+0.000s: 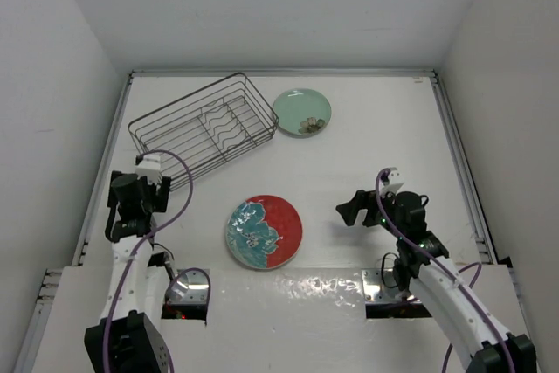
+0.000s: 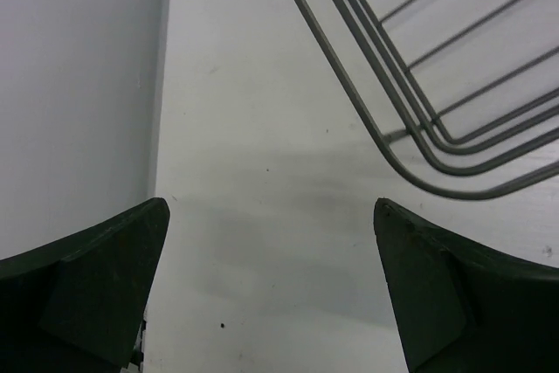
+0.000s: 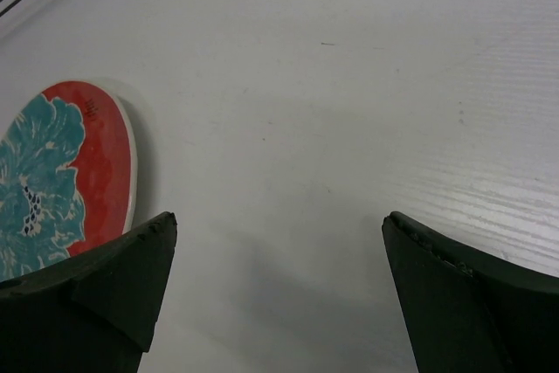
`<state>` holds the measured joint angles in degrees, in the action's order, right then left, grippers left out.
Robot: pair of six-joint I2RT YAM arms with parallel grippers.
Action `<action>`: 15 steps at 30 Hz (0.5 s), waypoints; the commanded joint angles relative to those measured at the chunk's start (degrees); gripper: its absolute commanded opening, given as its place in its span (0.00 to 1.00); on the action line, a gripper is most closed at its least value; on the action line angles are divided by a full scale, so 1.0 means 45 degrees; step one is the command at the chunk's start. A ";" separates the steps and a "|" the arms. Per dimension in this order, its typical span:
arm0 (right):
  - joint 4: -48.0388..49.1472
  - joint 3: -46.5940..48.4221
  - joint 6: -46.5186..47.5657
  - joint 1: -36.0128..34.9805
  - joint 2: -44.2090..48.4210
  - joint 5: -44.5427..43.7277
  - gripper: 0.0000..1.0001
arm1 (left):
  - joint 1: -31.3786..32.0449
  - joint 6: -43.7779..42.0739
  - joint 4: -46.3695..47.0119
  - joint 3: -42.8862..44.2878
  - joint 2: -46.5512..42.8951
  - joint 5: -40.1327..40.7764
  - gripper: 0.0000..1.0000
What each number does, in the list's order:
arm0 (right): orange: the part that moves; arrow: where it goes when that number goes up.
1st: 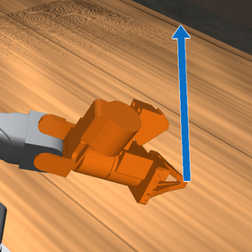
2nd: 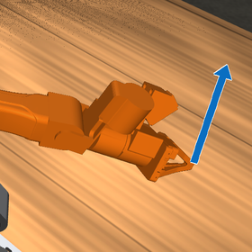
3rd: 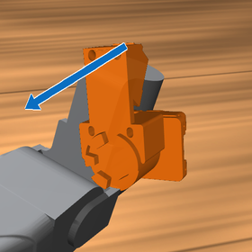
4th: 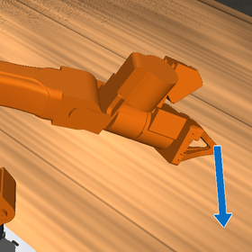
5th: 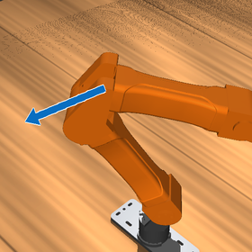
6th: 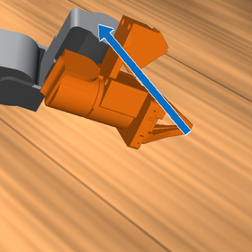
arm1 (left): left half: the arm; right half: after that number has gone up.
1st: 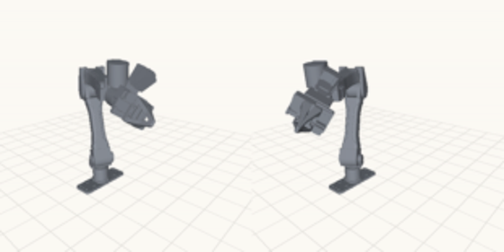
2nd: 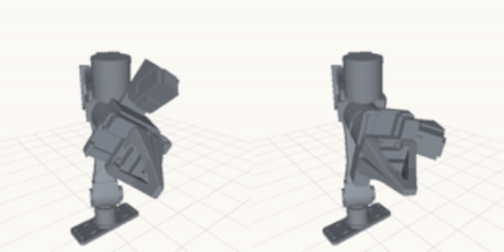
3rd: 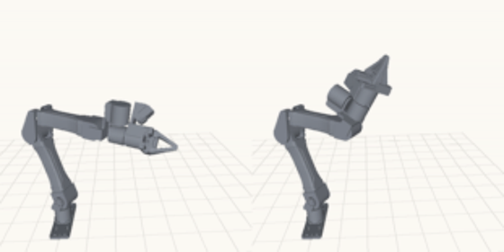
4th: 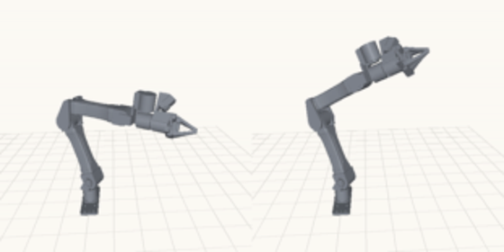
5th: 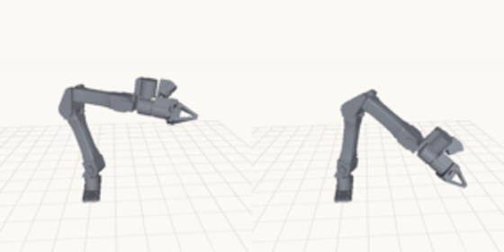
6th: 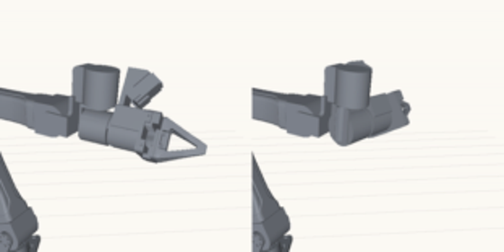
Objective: Load the plates into the dish rack
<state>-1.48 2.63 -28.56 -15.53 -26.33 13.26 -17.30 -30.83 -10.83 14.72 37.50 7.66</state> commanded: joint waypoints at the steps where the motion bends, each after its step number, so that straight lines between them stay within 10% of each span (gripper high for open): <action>1: 0.1362 -0.0802 0.0037 -0.0064 -0.0573 0.0413 0.99 | 0.0036 0.0658 0.0181 0.1238 -0.0110 -0.0335 1.00; 15: 0.4231 0.2166 0.0039 -0.2621 -0.8515 0.1467 0.74 | 0.0016 0.0250 -0.3920 0.6435 0.0554 -0.7015 0.99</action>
<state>10.57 9.13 -28.14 -24.69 -58.17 17.58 -17.30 -28.69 -23.24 41.89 39.40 -16.97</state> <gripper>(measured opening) 0.753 0.997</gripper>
